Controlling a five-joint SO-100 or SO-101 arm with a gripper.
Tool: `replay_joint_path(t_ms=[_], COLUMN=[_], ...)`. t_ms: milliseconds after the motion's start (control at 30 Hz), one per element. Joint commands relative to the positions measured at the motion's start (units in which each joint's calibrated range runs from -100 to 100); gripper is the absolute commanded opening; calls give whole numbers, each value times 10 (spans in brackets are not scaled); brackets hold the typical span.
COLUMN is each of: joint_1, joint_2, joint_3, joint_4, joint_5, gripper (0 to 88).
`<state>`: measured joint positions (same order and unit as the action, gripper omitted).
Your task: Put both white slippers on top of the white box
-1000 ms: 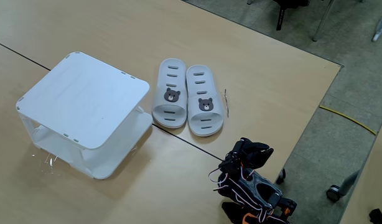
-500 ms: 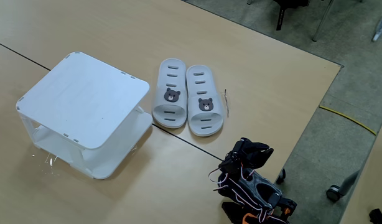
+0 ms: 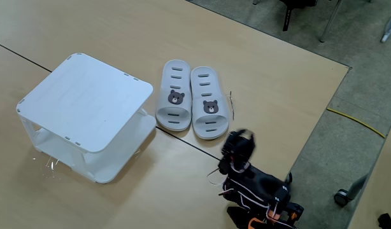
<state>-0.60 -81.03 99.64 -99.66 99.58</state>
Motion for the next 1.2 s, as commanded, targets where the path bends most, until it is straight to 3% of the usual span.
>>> replay_joint_path(t_ms=[0, 500, 1033, 1167], joint_1=[2, 3, 4, 49], joint_2=[208, 774, 1057, 1062], joint_3=[-1, -5, -57, -67], joint_4=[3, 9, 8, 7], joint_5=[4, 4, 4, 4], gripper=[6, 6, 6, 6])
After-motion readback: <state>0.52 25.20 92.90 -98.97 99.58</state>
